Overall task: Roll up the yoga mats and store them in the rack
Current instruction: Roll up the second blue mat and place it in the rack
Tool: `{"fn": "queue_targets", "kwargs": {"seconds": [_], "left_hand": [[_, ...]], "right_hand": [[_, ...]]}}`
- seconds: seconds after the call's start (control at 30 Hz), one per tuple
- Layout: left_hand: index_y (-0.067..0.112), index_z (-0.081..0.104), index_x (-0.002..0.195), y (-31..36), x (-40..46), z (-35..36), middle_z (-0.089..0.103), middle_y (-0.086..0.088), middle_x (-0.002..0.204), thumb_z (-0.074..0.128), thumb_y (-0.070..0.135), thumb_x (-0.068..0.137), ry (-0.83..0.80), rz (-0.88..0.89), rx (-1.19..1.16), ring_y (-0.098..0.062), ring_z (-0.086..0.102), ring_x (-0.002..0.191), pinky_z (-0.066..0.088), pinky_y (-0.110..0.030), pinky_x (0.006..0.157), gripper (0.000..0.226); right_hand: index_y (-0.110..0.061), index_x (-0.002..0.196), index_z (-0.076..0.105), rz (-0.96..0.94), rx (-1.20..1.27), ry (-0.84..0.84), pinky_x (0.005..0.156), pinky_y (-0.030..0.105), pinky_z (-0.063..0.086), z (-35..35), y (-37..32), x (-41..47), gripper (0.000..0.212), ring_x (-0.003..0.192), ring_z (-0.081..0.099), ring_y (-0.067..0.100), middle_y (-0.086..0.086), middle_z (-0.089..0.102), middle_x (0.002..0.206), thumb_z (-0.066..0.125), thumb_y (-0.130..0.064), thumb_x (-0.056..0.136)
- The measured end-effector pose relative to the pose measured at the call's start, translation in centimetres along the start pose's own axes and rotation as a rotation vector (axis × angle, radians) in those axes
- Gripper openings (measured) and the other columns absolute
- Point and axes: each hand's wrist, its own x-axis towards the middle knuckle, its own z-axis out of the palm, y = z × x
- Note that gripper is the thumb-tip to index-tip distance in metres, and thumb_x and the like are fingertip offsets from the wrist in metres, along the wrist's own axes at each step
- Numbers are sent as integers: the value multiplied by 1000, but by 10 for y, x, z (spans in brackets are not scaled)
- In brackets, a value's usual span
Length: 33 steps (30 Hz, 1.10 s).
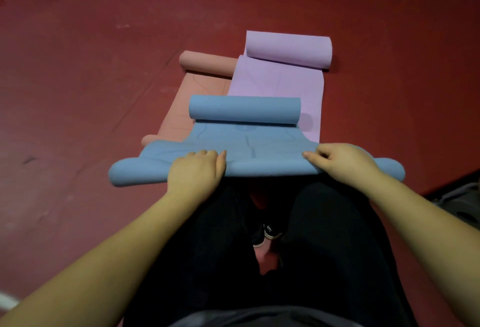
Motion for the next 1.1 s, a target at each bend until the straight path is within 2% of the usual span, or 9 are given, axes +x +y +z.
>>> {"fn": "queue_targets", "kwargs": {"seconds": [0.07, 0.17, 0.27, 0.37, 0.43, 0.57, 0.73, 0.83, 1.1], "left_hand": [[2, 68, 86, -3, 9, -16, 57, -14, 59, 66, 15, 88, -51, 96, 137, -33, 56, 43, 37, -31, 39, 14], [6, 47, 135, -3, 33, -47, 62, -16, 113, 42, 13, 101, -177, 66, 183, -37, 63, 96, 43, -39, 65, 34], [10, 45, 138, 3, 55, -65, 48, -16, 141, 29, 20, 104, -567, -135, 93, -37, 49, 125, 38, -48, 99, 39], [10, 52, 137, 8, 53, -39, 49, -13, 144, 32, 27, 105, -704, -155, 78, -35, 48, 130, 37, -48, 107, 41], [18, 46, 144, 11, 43, -25, 43, -10, 151, 36, 28, 103, -761, -230, 57, -35, 44, 134, 35, -49, 110, 44], [15, 57, 132, 13, 21, -7, 59, -10, 134, 26, 27, 105, -531, -230, 61, -33, 56, 120, 42, -40, 96, 43], [10, 75, 100, 14, 10, -1, 67, -7, 102, 37, 29, 102, -192, -171, 146, -31, 54, 104, 27, -35, 75, 42], [10, 73, 100, 11, 18, 0, 65, -9, 105, 36, 30, 102, -246, -197, 71, -32, 57, 101, 28, -33, 72, 41], [16, 46, 77, 6, 33, -1, 64, -9, 89, 42, 25, 100, -203, -221, -8, -28, 44, 70, 25, -32, 52, 26]], "right_hand": [[-14, 67, 53, -12, -60, -62, 62, 37, 34, -16, -6, 7, 55, 75, 52, 28, 3, 52, 66, 42, -59, 96], [-23, 64, 52, 16, -55, -165, 69, 32, 35, -51, -13, 14, 53, 80, 52, 26, -1, 52, 71, 38, -60, 98], [-25, 75, 66, 125, 84, -322, 79, 30, 41, -63, -6, 20, 51, 87, 59, 21, -3, 63, 88, 44, -67, 92], [-25, 93, 69, 132, -7, -472, 91, 32, 43, -39, 1, 24, 47, 98, 59, 21, -1, 64, 106, 46, -66, 92], [-22, 78, 57, 89, -112, -471, 82, 32, 40, -22, 1, 24, 45, 93, 53, 23, -1, 58, 90, 44, -62, 95], [-21, 65, 45, 98, -109, -327, 63, 34, 34, -6, 3, 14, 47, 75, 48, 21, -3, 47, 71, 53, -58, 93], [-23, 57, 43, 18, -114, -120, 69, 32, 33, 5, 4, 9, 49, 85, 41, 19, -6, 44, 76, 57, -54, 91], [-18, 60, 46, 76, -97, -10, 55, 35, 31, 6, 4, 10, 48, 67, 47, 21, -1, 48, 61, 57, -52, 92], [-23, 54, 47, -40, -89, 42, 60, 34, 31, 2, 7, 26, 52, 74, 47, 19, -3, 49, 71, 57, -60, 88]]}}
